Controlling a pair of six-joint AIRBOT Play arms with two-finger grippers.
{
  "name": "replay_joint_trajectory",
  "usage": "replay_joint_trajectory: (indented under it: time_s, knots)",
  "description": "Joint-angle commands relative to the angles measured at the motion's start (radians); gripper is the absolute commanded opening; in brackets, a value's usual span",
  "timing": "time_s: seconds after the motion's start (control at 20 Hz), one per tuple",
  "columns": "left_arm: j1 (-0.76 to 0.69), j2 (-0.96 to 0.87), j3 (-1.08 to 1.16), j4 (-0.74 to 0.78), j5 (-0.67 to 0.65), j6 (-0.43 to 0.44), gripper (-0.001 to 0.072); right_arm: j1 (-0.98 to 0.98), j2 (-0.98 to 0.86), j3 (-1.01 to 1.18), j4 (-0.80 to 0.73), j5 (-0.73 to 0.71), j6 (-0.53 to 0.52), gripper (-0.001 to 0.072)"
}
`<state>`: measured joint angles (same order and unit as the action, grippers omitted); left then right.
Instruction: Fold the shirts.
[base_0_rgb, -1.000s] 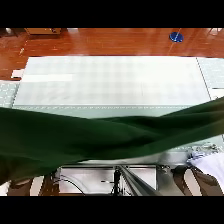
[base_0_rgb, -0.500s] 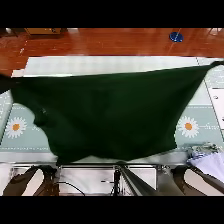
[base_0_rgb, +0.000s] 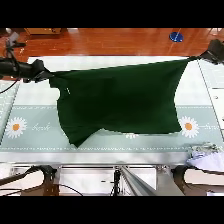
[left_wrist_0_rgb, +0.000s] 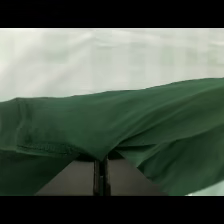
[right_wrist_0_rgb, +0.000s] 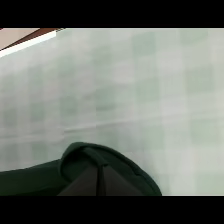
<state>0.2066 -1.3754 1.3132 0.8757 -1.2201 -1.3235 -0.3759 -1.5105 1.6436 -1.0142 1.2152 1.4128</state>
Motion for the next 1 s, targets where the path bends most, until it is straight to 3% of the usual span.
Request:
replay_joint_trajectory:
  time_s: [0.0,0.25,0.4,0.45,0.55,0.6,0.8,0.95]
  knots:
    - [-0.028,-0.106,0.005,-0.006,0.111,0.007,0.0021,0.02,-0.104,0.0,-0.023,-0.021,-0.004,0.0027]
    - [-0.103,-0.224,0.005,-0.005,0.138,0.007,0.0022,0.136,-0.216,0.0,-0.174,-0.018,0.001,0.0028]
    - [-0.11,-0.267,0.005,-0.005,0.138,0.006,0.0024,0.171,-0.246,0.0,-0.181,-0.019,0.001,0.0031]
    - [-0.109,-0.27,0.005,-0.006,0.135,0.007,0.0052,0.172,-0.246,0.0,-0.172,-0.019,0.001,0.0081]
    - [-0.091,-0.265,0.037,-0.004,0.092,0.019,0.039,0.161,-0.235,0.02,-0.12,0.021,-0.012,0.0426]
    - [-0.065,-0.264,0.084,-0.004,0.016,0.049,0.0456,0.146,-0.218,0.047,-0.109,0.075,-0.043,0.0466]
    - [0.113,-0.226,0.201,0.014,-0.331,0.127,0.047,0.051,-0.095,0.103,-0.248,0.317,-0.119,0.0465]
    - [0.225,-0.1,-0.015,0.014,-0.391,0.184,0.0474,-0.035,0.019,-0.063,-0.206,0.317,-0.134,0.0464]
